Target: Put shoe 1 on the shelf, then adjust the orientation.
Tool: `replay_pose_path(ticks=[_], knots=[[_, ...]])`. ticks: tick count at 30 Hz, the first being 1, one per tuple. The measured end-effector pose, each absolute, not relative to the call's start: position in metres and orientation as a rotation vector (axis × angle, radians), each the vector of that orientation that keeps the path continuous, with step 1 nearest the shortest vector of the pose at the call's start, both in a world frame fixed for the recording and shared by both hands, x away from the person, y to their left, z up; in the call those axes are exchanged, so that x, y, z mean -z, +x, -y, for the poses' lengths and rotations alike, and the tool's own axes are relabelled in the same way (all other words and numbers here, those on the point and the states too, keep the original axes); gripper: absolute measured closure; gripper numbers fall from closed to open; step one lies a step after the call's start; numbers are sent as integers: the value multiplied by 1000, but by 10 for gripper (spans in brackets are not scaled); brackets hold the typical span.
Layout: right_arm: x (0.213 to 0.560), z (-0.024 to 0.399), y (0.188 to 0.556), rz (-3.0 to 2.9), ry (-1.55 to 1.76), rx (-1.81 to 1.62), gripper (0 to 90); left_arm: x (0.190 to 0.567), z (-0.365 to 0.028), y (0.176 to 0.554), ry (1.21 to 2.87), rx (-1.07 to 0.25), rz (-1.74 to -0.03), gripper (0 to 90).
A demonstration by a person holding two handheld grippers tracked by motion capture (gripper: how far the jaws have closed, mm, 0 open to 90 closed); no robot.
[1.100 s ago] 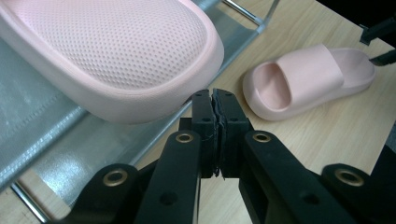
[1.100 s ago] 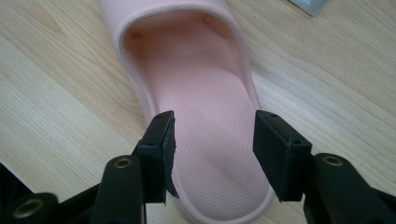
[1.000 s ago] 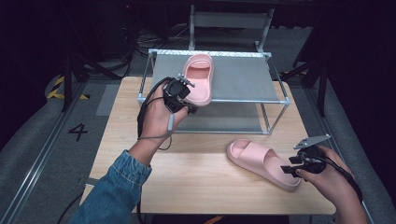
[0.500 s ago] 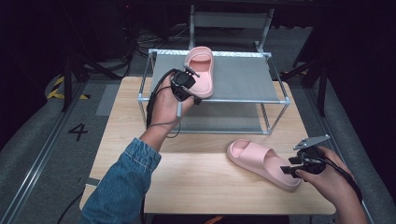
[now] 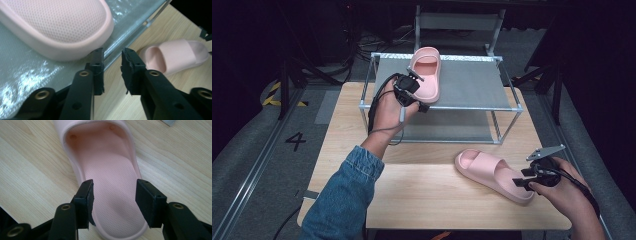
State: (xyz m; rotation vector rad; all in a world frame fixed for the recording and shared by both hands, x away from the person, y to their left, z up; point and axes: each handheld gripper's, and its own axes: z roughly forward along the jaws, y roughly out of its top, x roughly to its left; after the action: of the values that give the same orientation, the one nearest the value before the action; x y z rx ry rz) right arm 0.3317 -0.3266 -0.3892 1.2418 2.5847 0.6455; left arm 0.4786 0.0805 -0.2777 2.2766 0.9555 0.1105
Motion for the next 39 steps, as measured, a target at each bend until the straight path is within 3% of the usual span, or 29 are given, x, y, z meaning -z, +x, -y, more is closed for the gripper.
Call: replay_pose_path(ticks=[2, 3, 10, 14, 23, 30, 39], knots=[[389, 326, 332, -2585, 1237, -643, 501, 277, -82, 477, 2280, -112, -951, 682], [389, 326, 331, -2585, 1242, -647, 500, 275, -84, 475, 2279, -121, -946, 608], [391, 325, 333, -2589, 1246, -629, 486, 265, -95, 458, 2255, -195, -918, 443], [395, 319, 334, -2606, 1233, -617, 477, 264, -104, 445, 2285, -214, -880, 389], [402, 301, 343, -2664, 1151, -601, 426, 276, -133, 414, 2331, -229, -847, 312], [406, 288, 348, -2708, 1114, -599, 426, 299, -154, 397, 2367, -247, -865, 288], [416, 271, 357, -2768, 1052, -585, 463, 333, -167, 379, 2376, -177, -899, 262]])
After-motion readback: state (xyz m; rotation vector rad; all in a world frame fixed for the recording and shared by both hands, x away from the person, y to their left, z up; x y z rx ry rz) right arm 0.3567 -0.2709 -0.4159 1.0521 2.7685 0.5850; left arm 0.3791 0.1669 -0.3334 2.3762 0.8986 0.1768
